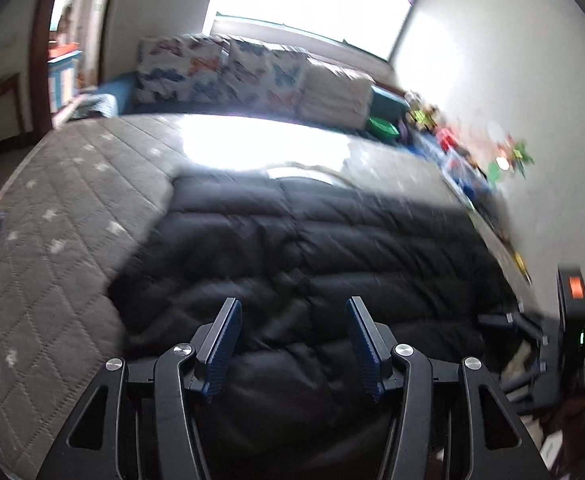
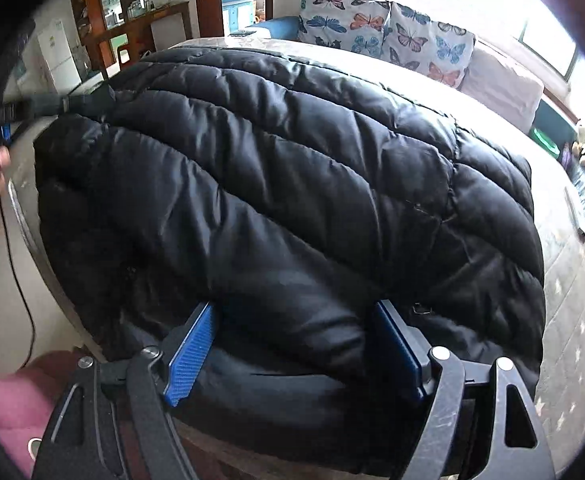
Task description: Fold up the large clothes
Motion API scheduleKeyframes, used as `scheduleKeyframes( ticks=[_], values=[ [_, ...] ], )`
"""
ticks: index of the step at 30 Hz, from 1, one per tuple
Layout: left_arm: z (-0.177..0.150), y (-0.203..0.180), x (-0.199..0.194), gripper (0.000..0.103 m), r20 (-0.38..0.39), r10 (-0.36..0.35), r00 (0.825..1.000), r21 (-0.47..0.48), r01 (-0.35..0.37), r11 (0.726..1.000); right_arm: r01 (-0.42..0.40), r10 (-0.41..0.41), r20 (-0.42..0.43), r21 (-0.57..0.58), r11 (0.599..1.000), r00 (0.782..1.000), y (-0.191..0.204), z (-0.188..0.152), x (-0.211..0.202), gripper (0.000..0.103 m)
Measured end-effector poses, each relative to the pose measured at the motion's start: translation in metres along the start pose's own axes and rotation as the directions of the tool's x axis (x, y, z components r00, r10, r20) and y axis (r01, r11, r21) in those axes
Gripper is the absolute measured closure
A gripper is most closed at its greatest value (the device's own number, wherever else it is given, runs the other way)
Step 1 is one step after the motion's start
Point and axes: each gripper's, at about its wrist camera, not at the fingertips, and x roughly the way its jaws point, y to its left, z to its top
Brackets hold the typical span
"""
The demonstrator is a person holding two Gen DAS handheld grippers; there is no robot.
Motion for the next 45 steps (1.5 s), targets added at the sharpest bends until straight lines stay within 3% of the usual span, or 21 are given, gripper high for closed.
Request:
scheduleKeyframes(
  ticks=[2, 3, 7, 13, 19, 21, 23, 26, 31, 36, 41, 45],
  values=[
    [0.006, 0.013, -0.003, 0.04, 0.019, 0.041, 0.999, -0.037, -0.04, 0.999, -0.003, 0.003, -0.002, -0.009, 1.0, 1.0, 0.0, 0.003, 0.001, 0.014],
    [0.008, 0.021, -0.001, 0.032, 0.021, 0.076, 0.997, -0.063, -0.075, 0.995, -0.01, 0.01, -0.002, -0.005, 1.0, 1.0, -0.001, 0.004, 0.001, 0.014],
    [0.014, 0.054, 0.013, 0.031, -0.007, 0.172, 0.985, -0.141, -0.171, 0.975, -0.028, 0.028, 0.005, -0.009, 1.0, 1.0, -0.005, 0.008, 0.002, 0.013],
    [-0.001, 0.097, 0.033, 0.01, -0.073, 0.082, 0.994, -0.297, -0.1, 0.95, -0.048, 0.049, 0.018, -0.028, 0.998, 0.999, -0.004, 0.0, -0.02, 0.013],
    [-0.004, 0.12, 0.045, 0.002, -0.098, 0.001, 0.995, -0.321, -0.033, 0.946, -0.148, 0.139, 0.124, 0.069, 0.986, 0.983, -0.038, 0.018, -0.058, 0.013],
    [-0.005, 0.131, 0.052, 0.002, -0.116, -0.068, 0.991, -0.364, 0.021, 0.931, -0.149, 0.126, 0.155, 0.149, 0.978, 0.98, -0.062, 0.024, -0.063, 0.013],
    [-0.005, 0.14, 0.06, 0.002, -0.133, -0.156, 0.979, -0.429, 0.085, 0.899, -0.125, 0.093, 0.152, 0.222, 0.967, 0.984, -0.083, 0.026, -0.06, 0.013],
    [-0.002, 0.153, 0.068, 0.004, -0.149, -0.227, 0.962, -0.468, 0.133, 0.874, -0.148, 0.117, 0.11, 0.348, 0.926, 0.987, -0.121, 0.025, -0.041, 0.013],
    [0.004, 0.171, 0.079, 0.005, -0.159, -0.282, 0.946, -0.513, 0.165, 0.842, -0.151, 0.149, 0.045, 0.513, 0.845, 0.988, -0.164, 0.009, -0.01, 0.013],
    [0.018, 0.194, 0.096, 0.005, -0.183, -0.323, 0.928, -0.56, 0.172, 0.811, -0.263, 0.303, 0.043, 0.622, 0.737, 0.952, -0.182, -0.007, 0.017, 0.003],
    [0.028, 0.199, 0.104, 0.004, -0.199, -0.329, 0.923, -0.56, 0.168, 0.811, -0.278, 0.326, 0.037, 0.621, 0.733, 0.945, -0.184, -0.008, 0.022, 0.0],
    [0.027, 0.186, 0.098, 0.004, -0.222, -0.316, 0.922, -0.54, 0.154, 0.828, -0.3, 0.363, 0.033, 0.635, 0.712, 0.931, -0.185, -0.006, 0.028, 0.0]
  ],
)
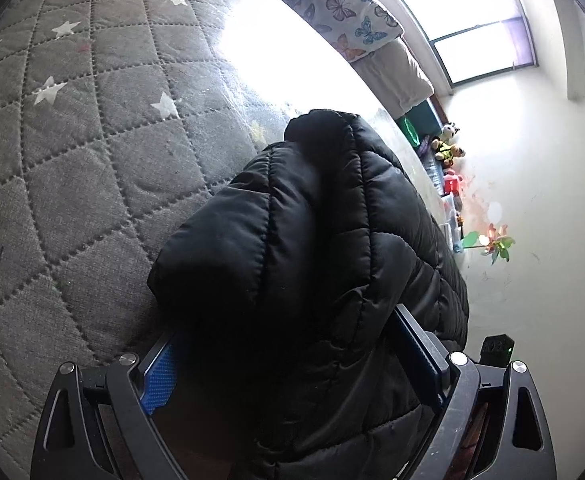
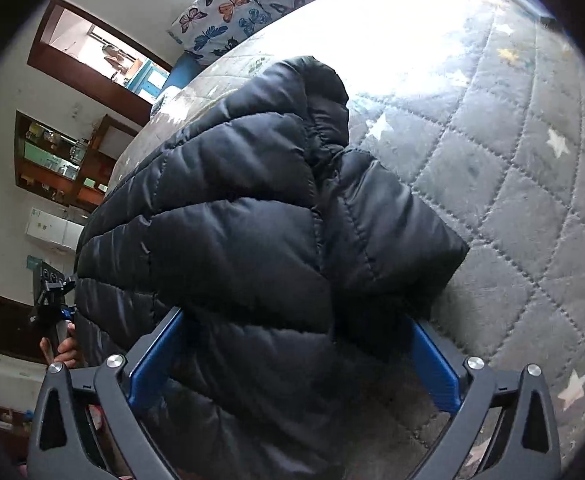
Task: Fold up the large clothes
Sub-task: 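Grasp the folded jacket with both tools and lift it off the mattress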
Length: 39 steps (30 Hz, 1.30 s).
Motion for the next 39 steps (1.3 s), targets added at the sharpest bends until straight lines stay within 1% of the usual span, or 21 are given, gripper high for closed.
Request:
scheduleKeyframes(
  ticks=[2, 5, 6, 8, 9, 10, 13, 16, 20, 23, 24, 25, 28, 30, 32, 34, 36, 39],
  values=[
    [0.001, -0.005, 0.002, 0.003, -0.007, 0.014, 1.0, 0.008, -0.014, 1.0, 0.013, -0.013, -0.002, 0.007, 1.0, 1.0, 0.0, 0.0, -0.004, 0.0],
    [0.003, -0.006, 0.002, 0.0, -0.012, 0.017, 1.0, 0.002, -0.017, 1.0, 0.037, -0.037, 0.007, 0.008, 0.999, 0.999, -0.001, -0.004, -0.009, 0.0],
    [0.004, -0.007, 0.002, 0.0, -0.01, 0.017, 1.0, 0.002, -0.017, 1.0, 0.03, -0.03, -0.001, 0.016, 0.999, 1.0, -0.005, -0.005, -0.008, 0.0],
    [0.004, -0.009, 0.006, 0.0, -0.006, 0.018, 1.0, 0.004, -0.018, 1.0, -0.023, 0.026, -0.04, 0.075, 0.997, 0.999, -0.017, -0.006, -0.003, 0.0],
    [0.004, -0.011, 0.007, 0.0, -0.001, 0.018, 1.0, 0.007, -0.018, 1.0, -0.063, 0.07, -0.056, 0.116, 0.991, 0.996, -0.025, -0.005, 0.0, 0.0],
    [0.004, -0.013, 0.009, 0.0, 0.001, 0.023, 1.0, 0.011, -0.023, 1.0, -0.087, 0.094, -0.05, 0.126, 0.988, 0.994, -0.028, -0.005, 0.0, 0.0],
    [0.0, -0.023, 0.014, 0.0, 0.002, 0.044, 0.999, 0.028, -0.044, 0.999, -0.092, 0.098, -0.062, 0.096, 0.991, 0.993, -0.026, -0.001, 0.001, 0.0],
    [0.002, -0.024, 0.016, 0.0, -0.003, 0.039, 0.999, 0.023, -0.039, 0.999, -0.104, 0.109, -0.063, 0.086, 0.991, 0.992, -0.025, 0.002, 0.0, 0.0],
    [0.001, -0.024, 0.015, 0.0, 0.014, 0.046, 0.999, 0.036, -0.047, 0.998, -0.122, 0.124, -0.016, 0.083, 0.989, 0.992, -0.023, 0.005, 0.0, 0.0],
    [-0.001, -0.026, 0.015, 0.0, 0.016, 0.047, 0.999, 0.039, -0.048, 0.998, -0.179, 0.176, 0.038, 0.083, 0.98, 0.984, -0.026, 0.0, -0.003, 0.0],
    [-0.004, -0.027, 0.013, 0.0, 0.016, 0.05, 0.999, 0.042, -0.05, 0.998, -0.2, 0.194, 0.068, 0.089, 0.976, 0.979, -0.025, -0.003, -0.007, 0.0],
    [-0.005, -0.028, 0.013, 0.0, 0.016, 0.055, 0.998, 0.047, -0.056, 0.997, -0.214, 0.208, 0.086, 0.072, 0.974, 0.974, -0.023, -0.004, -0.014, 0.0],
    [-0.005, -0.031, 0.013, 0.0, 0.017, 0.064, 0.998, 0.05, -0.065, 0.997, -0.235, 0.23, 0.096, 0.046, 0.971, 0.968, -0.018, -0.004, -0.024, 0.0],
    [-0.006, -0.034, 0.014, 0.0, 0.019, 0.065, 0.998, 0.051, -0.066, 0.997, -0.217, 0.213, 0.067, 0.059, 0.975, 0.975, -0.022, -0.002, -0.02, 0.0],
    [-0.006, -0.032, 0.014, 0.0, 0.017, 0.063, 0.998, 0.051, -0.064, 0.997, -0.183, 0.183, 0.016, 0.089, 0.979, 0.983, -0.027, 0.001, -0.01, 0.0],
    [-0.005, -0.031, 0.013, 0.0, 0.016, 0.062, 0.998, 0.046, -0.062, 0.997, -0.198, 0.203, -0.021, 0.126, 0.972, 0.979, -0.034, 0.004, -0.004, 0.0],
    [-0.005, -0.03, 0.011, 0.0, 0.008, 0.061, 0.998, 0.041, -0.062, 0.997, -0.203, 0.211, -0.047, 0.133, 0.97, 0.976, -0.037, 0.006, -0.006, 0.0],
    [-0.003, -0.023, 0.007, 0.0, 0.001, 0.042, 0.999, 0.018, -0.042, 0.999, -0.216, 0.226, -0.061, 0.133, 0.967, 0.972, -0.046, 0.011, -0.01, 0.0]
  ],
)
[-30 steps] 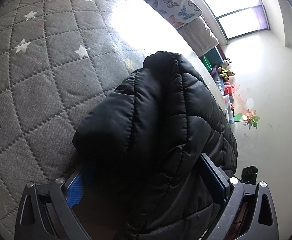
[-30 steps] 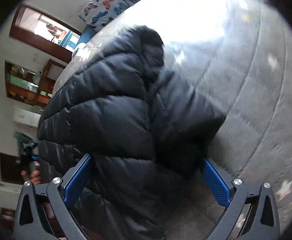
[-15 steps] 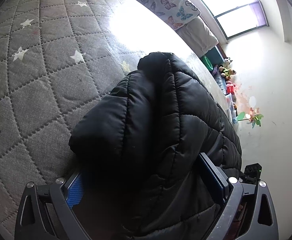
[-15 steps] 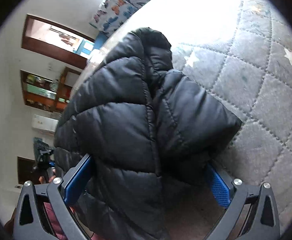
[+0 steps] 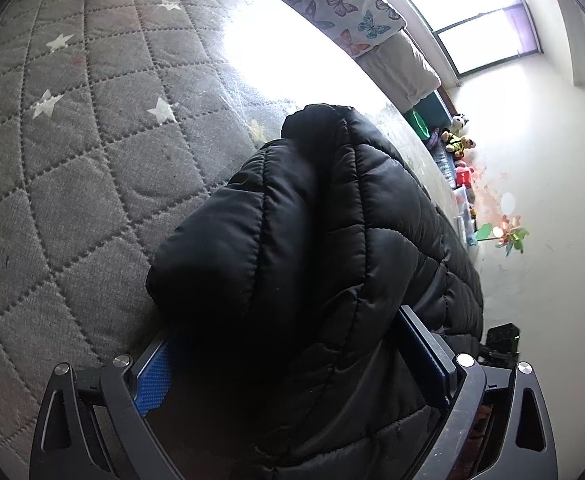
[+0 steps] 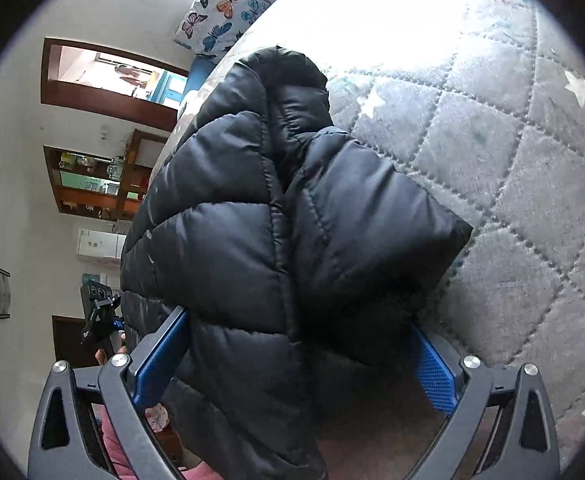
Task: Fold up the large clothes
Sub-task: 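Grasp the folded jacket with both tools and lift it off the mattress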
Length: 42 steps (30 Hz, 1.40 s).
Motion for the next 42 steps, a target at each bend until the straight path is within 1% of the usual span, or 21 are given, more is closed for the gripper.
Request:
scheduleKeyframes(
  ticks=[3, 6, 7, 8, 10, 11, 13, 16, 17, 19, 22, 23, 25, 30, 33, 37, 39, 40, 41, 42],
  values=[
    [0.0, 0.001, 0.003, 0.0, 0.007, -0.007, 1.0, -0.006, 0.007, 1.0, -0.032, 0.032, 0.013, -0.01, 0.999, 0.999, 0.002, 0.008, 0.004, 0.0],
    [0.0, -0.001, 0.002, 0.0, 0.019, -0.017, 1.0, -0.013, 0.018, 1.0, -0.088, 0.088, 0.049, -0.018, 0.996, 0.995, 0.004, 0.011, 0.01, 0.0],
    [0.0, -0.001, 0.001, 0.004, 0.026, -0.027, 0.999, -0.02, 0.027, 0.999, -0.116, 0.117, 0.067, -0.014, 0.993, 0.991, 0.001, 0.011, 0.009, 0.0],
    [0.0, 0.0, 0.0, 0.008, 0.034, -0.043, 0.999, -0.023, 0.044, 0.999, -0.122, 0.123, 0.076, -0.011, 0.992, 0.99, 0.001, 0.01, 0.008, 0.0],
    [-0.001, -0.001, -0.006, 0.023, 0.046, -0.066, 0.997, -0.017, 0.067, 0.998, -0.115, 0.115, 0.081, -0.006, 0.993, 0.99, -0.001, 0.007, 0.004, 0.002],
    [-0.001, -0.001, -0.01, 0.027, 0.051, -0.076, 0.996, -0.016, 0.076, 0.997, -0.12, 0.12, 0.083, 0.001, 0.993, 0.989, -0.002, 0.005, 0.001, 0.005],
    [-0.002, -0.002, -0.016, 0.038, 0.062, -0.082, 0.995, -0.003, 0.082, 0.997, -0.112, 0.113, 0.106, -0.012, 0.994, 0.988, 0.001, 0.001, -0.01, 0.018],
    [-0.004, -0.007, -0.02, 0.043, 0.073, -0.064, 0.995, 0.028, 0.063, 0.998, -0.065, 0.071, 0.127, -0.047, 0.997, 0.989, 0.014, -0.004, -0.017, 0.03],
    [-0.004, -0.008, -0.021, 0.043, 0.075, -0.06, 0.995, 0.032, 0.058, 0.998, -0.053, 0.059, 0.13, -0.053, 0.997, 0.99, 0.018, -0.005, -0.016, 0.03],
    [-0.003, -0.005, -0.022, 0.043, 0.07, -0.073, 0.995, 0.016, 0.072, 0.997, -0.034, 0.042, 0.127, -0.06, 0.998, 0.991, 0.021, -0.006, -0.014, 0.031],
    [-0.002, 0.001, -0.024, 0.042, 0.062, -0.099, 0.993, -0.008, 0.1, 0.995, -0.06, 0.062, 0.105, -0.025, 0.998, 0.992, 0.012, -0.005, -0.01, 0.03],
    [-0.002, 0.002, -0.024, 0.042, 0.057, -0.099, 0.993, -0.009, 0.1, 0.995, -0.064, 0.065, 0.1, -0.016, 0.998, 0.993, 0.013, -0.002, -0.007, 0.027],
    [0.0, 0.005, -0.025, 0.041, 0.043, -0.103, 0.994, -0.026, 0.104, 0.994, -0.067, 0.066, 0.079, 0.009, 0.998, 0.995, 0.008, 0.0, -0.007, 0.016],
    [0.006, 0.008, -0.022, 0.035, 0.018, -0.106, 0.994, -0.046, 0.107, 0.993, -0.049, 0.048, 0.043, 0.013, 0.999, 0.998, 0.0, 0.004, -0.009, 0.006],
    [0.012, 0.014, -0.019, 0.031, 0.005, -0.132, 0.991, -0.075, 0.132, 0.988, -0.088, 0.087, 0.032, 0.026, 0.996, 0.996, -0.006, 0.011, -0.008, 0.0],
    [0.014, 0.027, -0.02, 0.03, -0.007, -0.162, 0.987, -0.081, 0.161, 0.984, -0.119, 0.118, 0.038, 0.019, 0.993, 0.992, -0.007, 0.013, -0.007, 0.0],
    [0.014, 0.032, -0.021, 0.029, -0.019, -0.181, 0.983, -0.078, 0.179, 0.981, -0.122, 0.122, 0.02, -0.005, 0.993, 0.992, -0.007, 0.011, -0.01, 0.0],
    [0.013, 0.041, -0.023, 0.029, -0.022, -0.195, 0.98, -0.081, 0.193, 0.978, -0.12, 0.121, 0.011, -0.015, 0.993, 0.993, -0.007, 0.009, -0.011, 0.0],
    [0.013, 0.047, -0.023, 0.027, -0.022, -0.21, 0.978, -0.082, 0.207, 0.975, -0.122, 0.122, 0.005, -0.019, 0.992, 0.993, -0.007, 0.008, -0.012, 0.0],
    [0.013, 0.05, -0.021, 0.021, -0.025, -0.216, 0.976, -0.088, 0.213, 0.973, -0.122, 0.122, 0.002, -0.019, 0.992, 0.993, -0.007, 0.008, -0.012, 0.0]
  ],
)
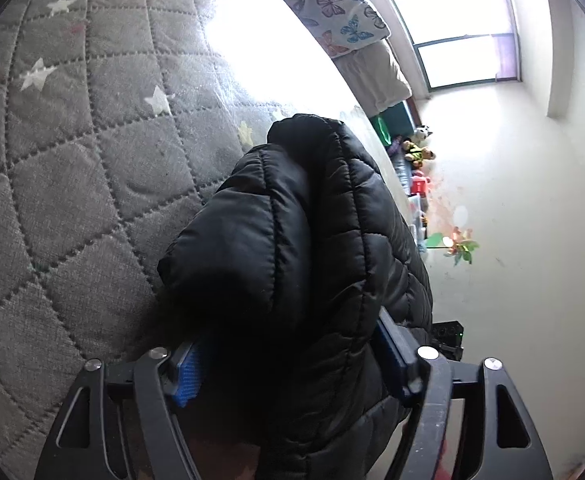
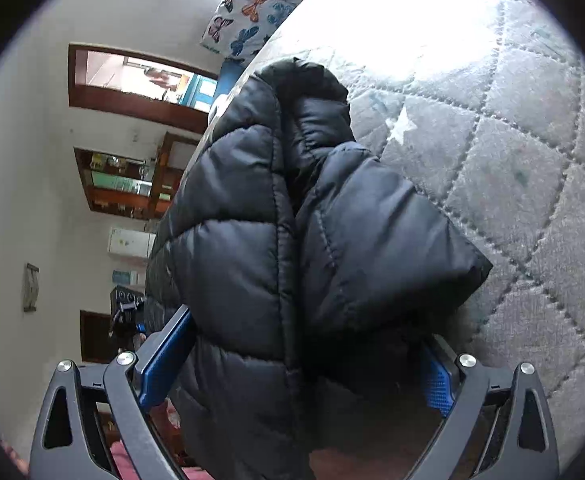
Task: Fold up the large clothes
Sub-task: 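Grasp the folded jacket with both tools and lift it off the mattress, then carry the lifted black jacket with both tools toward the mattress center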
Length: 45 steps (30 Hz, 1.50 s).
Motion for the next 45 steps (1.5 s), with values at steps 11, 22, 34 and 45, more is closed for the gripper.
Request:
scheduleKeyframes(
  ticks=[11, 22, 34, 45],
  values=[
    [0.019, 0.014, 0.009, 0.004, -0.043, -0.047, 0.998, -0.102, 0.043, 0.994, 0.0, 0.0, -0.01, -0.034, 0.999, 1.0, 0.011, 0.004, 0.004, 0.0],
    [0.025, 0.008, -0.011, 0.003, -0.017, 0.067, 0.998, -0.063, -0.068, 0.996, 0.003, -0.003, -0.005, -0.027, 1.0, 1.0, 0.012, 0.003, 0.004, 0.0],
    [0.03, 0.008, -0.033, 0.0, 0.03, 0.126, 0.992, 0.062, -0.127, 0.99, 0.003, -0.003, -0.006, -0.026, 1.0, 1.0, 0.012, 0.004, 0.005, 0.0],
    [0.031, 0.005, -0.004, 0.0, -0.018, -0.049, 0.999, 0.053, 0.05, 0.997, 0.005, -0.005, -0.008, -0.025, 1.0, 1.0, 0.013, 0.003, 0.004, 0.0]
  ],
)
